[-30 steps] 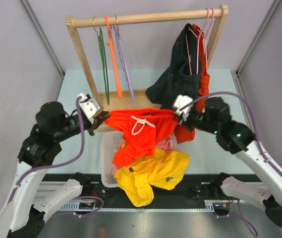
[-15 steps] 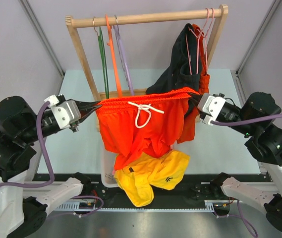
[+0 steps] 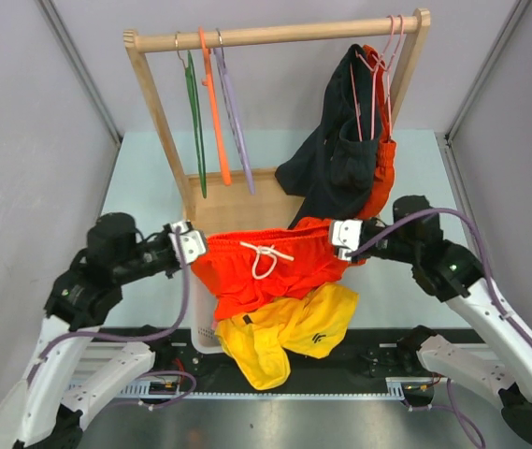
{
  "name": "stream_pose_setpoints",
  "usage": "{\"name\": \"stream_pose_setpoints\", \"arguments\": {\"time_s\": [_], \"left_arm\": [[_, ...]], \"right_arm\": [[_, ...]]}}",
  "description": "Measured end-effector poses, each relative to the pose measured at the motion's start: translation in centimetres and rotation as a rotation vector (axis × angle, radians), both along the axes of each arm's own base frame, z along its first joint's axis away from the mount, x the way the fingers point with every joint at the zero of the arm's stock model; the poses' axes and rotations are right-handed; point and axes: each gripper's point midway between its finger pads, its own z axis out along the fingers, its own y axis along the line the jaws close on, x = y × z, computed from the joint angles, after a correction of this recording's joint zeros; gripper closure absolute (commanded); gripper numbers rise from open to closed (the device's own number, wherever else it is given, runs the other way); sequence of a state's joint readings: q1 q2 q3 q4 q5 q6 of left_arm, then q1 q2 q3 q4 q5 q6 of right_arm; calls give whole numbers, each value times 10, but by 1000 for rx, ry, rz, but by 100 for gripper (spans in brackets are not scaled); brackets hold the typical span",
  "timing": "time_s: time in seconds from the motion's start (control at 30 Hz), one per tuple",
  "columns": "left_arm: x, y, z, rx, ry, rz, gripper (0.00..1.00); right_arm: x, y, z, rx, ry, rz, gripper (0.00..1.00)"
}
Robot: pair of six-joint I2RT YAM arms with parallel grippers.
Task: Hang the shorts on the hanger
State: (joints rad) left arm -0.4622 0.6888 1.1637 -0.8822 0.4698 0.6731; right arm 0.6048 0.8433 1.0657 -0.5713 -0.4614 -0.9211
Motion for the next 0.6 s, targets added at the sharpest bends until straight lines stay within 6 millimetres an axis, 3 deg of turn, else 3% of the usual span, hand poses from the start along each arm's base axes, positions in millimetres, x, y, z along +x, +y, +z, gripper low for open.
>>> {"name": "stream_pose_setpoints", "arguments": {"time_s": [0.27,0.33,0.4,0.43,0.5,0.53,0.6], "left_arm": [[12,4,-119,132,147,28,100],[14,7,-140,153,171,39,98],[15,8,-154,173,180,41,85],[14,9,-158,181,182,35,62],[10,9,-161,197,173,9,40],[7,9,-160,195,174,-1,33],[-1,9,-152,187,185,-20,30]], "right_arm": [[-18,13,-104,-124,194,83,100],[-23,16,-127,-161,240,101,94],[-23,19,-140,-193,275,112,74],[-23,20,-145,-208,283,120,67],[-28,18,-149,-234,309,137,48],[-31,17,-147,-243,325,142,43],[-35,17,-130,-234,357,140,37]]}}
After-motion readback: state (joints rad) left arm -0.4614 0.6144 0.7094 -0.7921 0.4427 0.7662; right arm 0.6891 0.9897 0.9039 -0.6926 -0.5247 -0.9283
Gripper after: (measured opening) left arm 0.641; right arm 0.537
